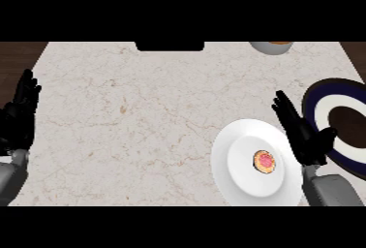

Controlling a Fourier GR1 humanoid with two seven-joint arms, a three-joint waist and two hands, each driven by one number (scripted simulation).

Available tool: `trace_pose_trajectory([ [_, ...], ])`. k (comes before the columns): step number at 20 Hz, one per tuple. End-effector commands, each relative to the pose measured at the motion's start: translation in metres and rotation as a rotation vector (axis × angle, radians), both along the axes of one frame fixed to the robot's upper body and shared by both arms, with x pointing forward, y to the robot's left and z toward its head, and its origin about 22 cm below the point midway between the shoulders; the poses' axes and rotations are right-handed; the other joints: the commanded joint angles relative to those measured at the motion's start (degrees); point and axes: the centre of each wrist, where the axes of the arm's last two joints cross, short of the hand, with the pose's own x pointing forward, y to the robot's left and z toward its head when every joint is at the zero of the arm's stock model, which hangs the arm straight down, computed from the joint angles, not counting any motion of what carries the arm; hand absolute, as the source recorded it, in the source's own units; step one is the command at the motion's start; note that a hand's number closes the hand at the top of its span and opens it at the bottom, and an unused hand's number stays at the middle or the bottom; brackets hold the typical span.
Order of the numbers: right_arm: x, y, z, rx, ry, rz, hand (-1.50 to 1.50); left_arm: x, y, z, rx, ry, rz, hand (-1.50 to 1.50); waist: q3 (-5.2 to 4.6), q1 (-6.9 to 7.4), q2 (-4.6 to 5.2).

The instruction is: Pick the cupcake from the plate and place it in the plate

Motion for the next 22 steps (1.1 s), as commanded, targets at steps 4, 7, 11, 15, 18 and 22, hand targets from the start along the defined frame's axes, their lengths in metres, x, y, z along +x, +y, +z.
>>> trace_pose_trajectory([
  [4, 0.035, 0.031, 0.040, 0.153, -0.118, -0.488, -1.50, 0.005, -0.032, 0.002, 0.013, 0.026, -0.150, 0.00, -0.87, -1.82, -0.02],
  [7, 0.018, -0.030, 0.011, -0.495, -0.076, -0.341, -1.50, 0.006, -0.044, 0.002, -0.005, 0.022, -0.217, 0.00, -3.80, -0.76, 2.27],
  [11, 0.014, 0.026, -0.021, -0.359, 0.036, -0.745, -1.50, 0.000, -0.069, -0.014, -0.044, 0.088, -0.293, 0.00, -1.23, -1.47, 0.28],
  [15, 0.002, 0.113, -0.042, -0.347, -0.001, -0.800, -1.50, 0.012, -0.072, 0.003, -0.050, 0.091, -0.319, 0.00, -0.93, -0.57, 0.16],
  [18, -0.006, 0.116, -0.059, -0.503, -0.011, -0.803, -1.50, 0.015, -0.085, 0.002, -0.052, 0.104, -0.306, 0.00, -0.99, -1.20, 0.02],
  [22, 0.003, 0.103, -0.049, -0.626, -0.047, -0.859, -1.50, 0.003, -0.071, -0.009, -0.057, 0.106, -0.300, 0.00, -1.21, -1.83, -0.47],
])
